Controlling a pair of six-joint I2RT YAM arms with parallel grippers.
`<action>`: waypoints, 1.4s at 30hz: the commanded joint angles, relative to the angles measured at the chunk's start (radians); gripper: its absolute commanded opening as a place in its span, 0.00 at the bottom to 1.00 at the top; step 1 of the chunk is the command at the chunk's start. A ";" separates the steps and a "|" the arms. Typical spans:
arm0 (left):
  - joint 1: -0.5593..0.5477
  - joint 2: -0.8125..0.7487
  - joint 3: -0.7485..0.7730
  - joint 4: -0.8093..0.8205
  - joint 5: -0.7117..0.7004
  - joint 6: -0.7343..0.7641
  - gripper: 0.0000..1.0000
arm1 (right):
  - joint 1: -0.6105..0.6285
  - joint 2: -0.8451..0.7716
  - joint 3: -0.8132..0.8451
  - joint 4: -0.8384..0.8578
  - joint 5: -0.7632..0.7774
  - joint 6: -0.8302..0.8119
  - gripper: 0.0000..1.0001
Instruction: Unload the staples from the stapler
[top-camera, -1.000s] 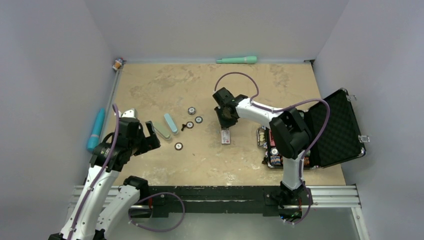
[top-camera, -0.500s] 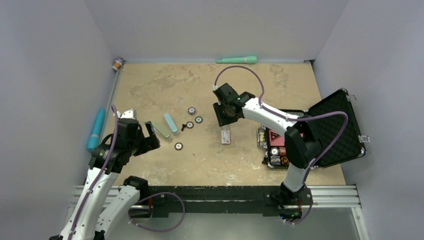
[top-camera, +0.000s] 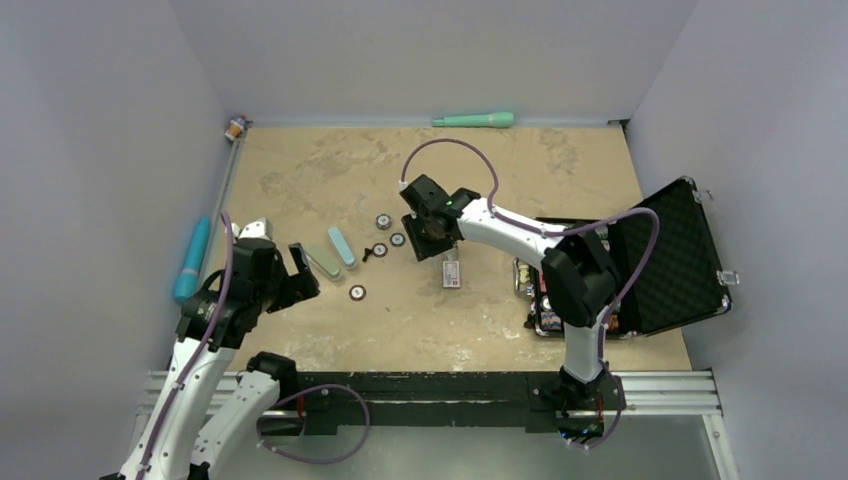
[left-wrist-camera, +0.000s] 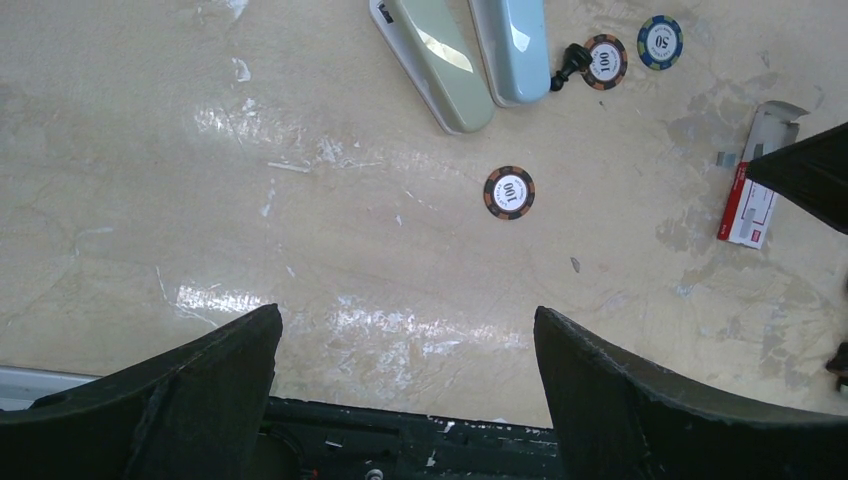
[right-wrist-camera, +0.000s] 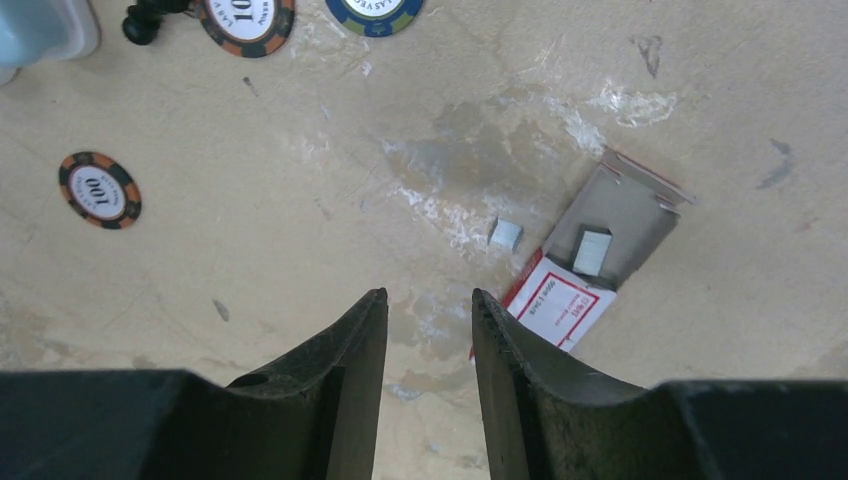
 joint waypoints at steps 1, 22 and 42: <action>0.008 -0.014 -0.002 0.011 -0.013 0.001 1.00 | -0.002 0.064 0.065 -0.010 0.024 0.025 0.40; 0.008 -0.012 -0.003 0.014 -0.014 0.002 1.00 | -0.002 0.129 0.023 0.021 0.071 0.074 0.43; 0.008 -0.014 -0.003 0.015 -0.016 0.002 1.00 | -0.025 0.160 0.005 0.031 0.091 0.081 0.46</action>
